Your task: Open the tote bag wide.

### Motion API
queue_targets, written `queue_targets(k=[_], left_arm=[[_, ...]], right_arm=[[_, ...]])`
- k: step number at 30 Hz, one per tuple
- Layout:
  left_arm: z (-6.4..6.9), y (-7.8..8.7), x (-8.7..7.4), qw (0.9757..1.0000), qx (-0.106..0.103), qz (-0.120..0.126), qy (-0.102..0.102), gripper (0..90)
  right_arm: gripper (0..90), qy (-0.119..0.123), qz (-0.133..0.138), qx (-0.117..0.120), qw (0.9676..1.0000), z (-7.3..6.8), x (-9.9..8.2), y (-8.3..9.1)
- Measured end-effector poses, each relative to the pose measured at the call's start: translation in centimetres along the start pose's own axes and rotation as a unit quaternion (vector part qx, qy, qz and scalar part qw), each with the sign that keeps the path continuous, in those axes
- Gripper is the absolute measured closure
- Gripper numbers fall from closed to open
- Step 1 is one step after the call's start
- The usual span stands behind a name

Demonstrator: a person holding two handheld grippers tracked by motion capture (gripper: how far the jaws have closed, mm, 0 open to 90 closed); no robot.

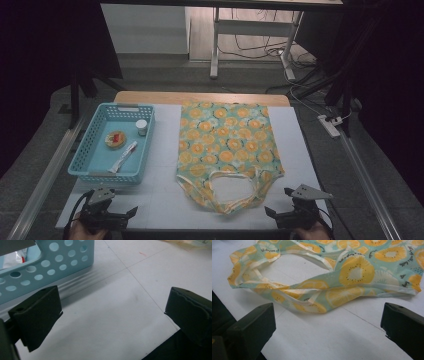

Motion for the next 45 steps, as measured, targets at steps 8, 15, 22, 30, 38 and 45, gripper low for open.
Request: queue_targets(k=[8, 15, 22, 30, 38, 45], left_arm=[[-0.03, 0.03, -0.02, 1.0, -0.006, 0.0, -0.001, 1.1], [0.0, 0.0, -0.02, 1.0, -0.007, 0.0, -0.002, 1.2], [-0.05, 0.03, -0.03, 1.0, -0.009, 0.001, -0.001, 1.1], [-0.16, 0.11, -0.05, 0.9999, -0.01, 0.006, 0.004, 0.9], [-0.46, 0.17, -0.03, 0.9998, -0.008, 0.007, 0.02, 0.0], [-0.53, 0.04, 0.16, 0.9997, -0.005, 0.012, 0.021, 0.0]], right_arm=[[0.3, 0.0, -0.003, 0.005, 1.0, 0.02, 0.03, -0.04], [0.3, -0.002, -0.003, 0.003, 1.0, 0.04, 0.03, -0.05], [0.4, 0.0, -0.009, 0.008, 0.9999, 0.01, 0.06, -0.17], [0.5, -0.001, -0.008, 0.004, 1.0, 0.03, 0.11, -0.16], [0.5, 0.005, 0.001, 0.011, 0.9999, -0.36, 0.48, -0.32], [0.5, 0.009, 0.004, 0.02, 0.9998, -0.64, 0.84, -0.54]])
Point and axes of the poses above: each handheld gripper's, and its own axes: y roughly backward along the jaws, x roughly out of its top, z roughly to its right, the point moved 1 cm from there along -y, roughly forward along the jaws, and after that the axes turned 5 degrees about z, right-handed, at the moved point
